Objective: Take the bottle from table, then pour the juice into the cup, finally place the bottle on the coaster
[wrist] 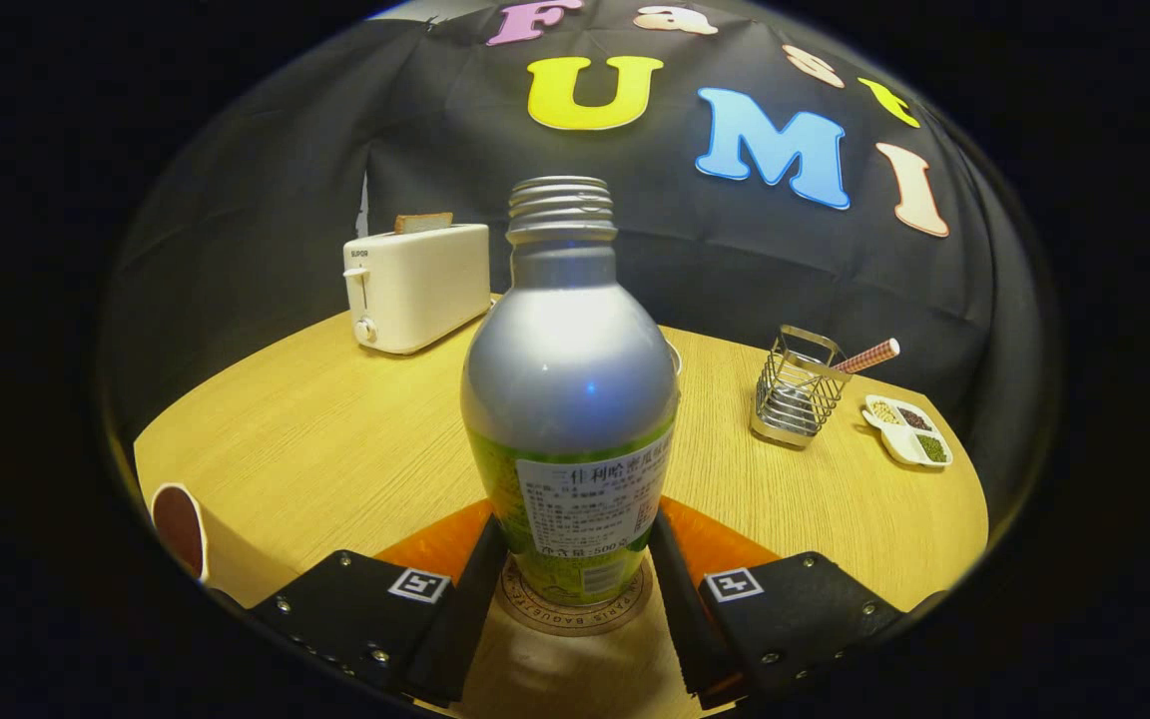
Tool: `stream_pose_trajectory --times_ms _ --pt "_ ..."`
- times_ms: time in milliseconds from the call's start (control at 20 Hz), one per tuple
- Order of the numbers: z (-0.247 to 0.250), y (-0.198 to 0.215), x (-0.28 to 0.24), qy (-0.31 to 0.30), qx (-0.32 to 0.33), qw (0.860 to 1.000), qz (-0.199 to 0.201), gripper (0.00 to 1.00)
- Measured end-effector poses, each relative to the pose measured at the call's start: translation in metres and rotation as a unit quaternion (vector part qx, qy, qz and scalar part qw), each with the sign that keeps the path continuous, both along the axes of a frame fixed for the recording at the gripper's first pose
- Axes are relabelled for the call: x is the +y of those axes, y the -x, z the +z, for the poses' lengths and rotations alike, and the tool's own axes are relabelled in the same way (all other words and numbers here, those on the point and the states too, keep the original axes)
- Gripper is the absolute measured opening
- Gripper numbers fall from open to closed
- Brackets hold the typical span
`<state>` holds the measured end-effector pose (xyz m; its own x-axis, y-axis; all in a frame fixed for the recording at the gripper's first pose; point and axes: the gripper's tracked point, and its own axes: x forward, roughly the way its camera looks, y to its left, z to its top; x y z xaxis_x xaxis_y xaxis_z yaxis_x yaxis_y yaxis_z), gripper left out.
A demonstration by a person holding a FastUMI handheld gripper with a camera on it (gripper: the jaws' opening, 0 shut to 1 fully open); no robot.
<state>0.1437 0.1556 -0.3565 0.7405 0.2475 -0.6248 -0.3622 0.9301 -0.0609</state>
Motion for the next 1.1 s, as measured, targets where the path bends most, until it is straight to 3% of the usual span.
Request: stream_pose_trajectory --times_ms 350,400,450,850,1100 --pt "0.001 0.006 -0.004 -0.013 0.009 1.000 -0.011 0.82" --pt "0.005 0.007 -0.006 -0.014 0.006 1.000 -0.014 0.95" --pt "0.011 0.007 -0.007 -0.015 0.002 1.000 -0.016 0.97" --pt "0.087 0.038 -0.019 -0.029 -0.035 0.999 -0.022 0.98" --pt "0.149 0.062 -0.033 -0.042 -0.078 0.995 -0.050 0.98"
